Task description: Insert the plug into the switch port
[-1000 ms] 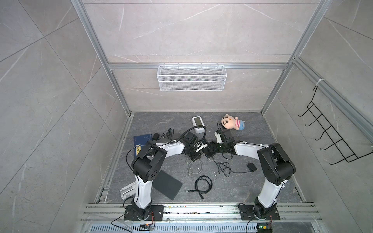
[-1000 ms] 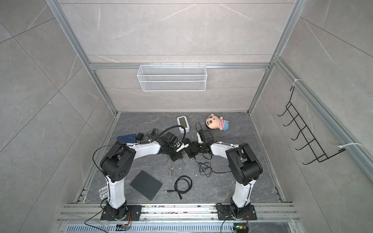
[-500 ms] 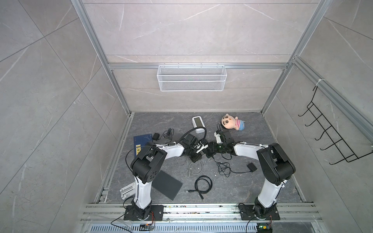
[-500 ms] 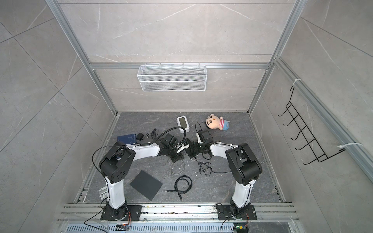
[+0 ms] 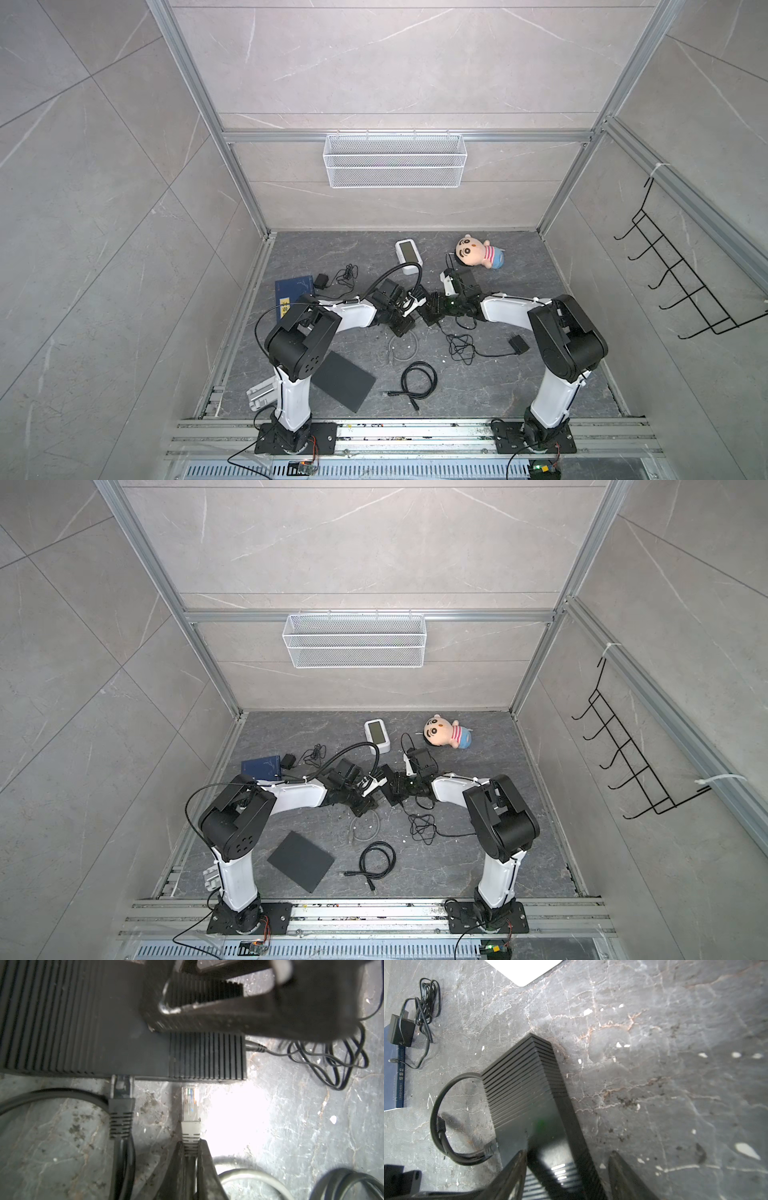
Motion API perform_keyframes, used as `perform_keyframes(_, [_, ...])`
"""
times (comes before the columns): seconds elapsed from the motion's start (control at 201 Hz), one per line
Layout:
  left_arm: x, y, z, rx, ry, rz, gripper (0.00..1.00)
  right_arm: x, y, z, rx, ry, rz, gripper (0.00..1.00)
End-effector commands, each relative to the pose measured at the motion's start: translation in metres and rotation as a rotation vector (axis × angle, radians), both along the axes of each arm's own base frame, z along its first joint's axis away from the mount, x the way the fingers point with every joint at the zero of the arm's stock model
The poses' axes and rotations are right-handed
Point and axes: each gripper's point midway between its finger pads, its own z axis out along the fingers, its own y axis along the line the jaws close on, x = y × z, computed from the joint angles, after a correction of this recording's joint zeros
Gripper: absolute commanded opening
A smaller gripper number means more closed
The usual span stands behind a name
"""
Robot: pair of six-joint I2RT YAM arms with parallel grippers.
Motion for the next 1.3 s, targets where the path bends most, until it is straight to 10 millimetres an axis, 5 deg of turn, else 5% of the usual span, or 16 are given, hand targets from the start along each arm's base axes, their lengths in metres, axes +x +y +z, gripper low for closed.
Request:
perform_keyframes(0.0, [-0.003, -0.009, 0.024, -0.074, -0.027, -0.013, 0.01, -0.028, -0.006, -0.034, -0.046, 0.131, -0.008, 0.65])
perform_keyframes(1.294, [0.011, -0.02, 0.01, -0.007, -0.042, 0.038, 0.01, -0.034, 0.003, -0.03, -0.019, 0.133, 0.013, 0.64])
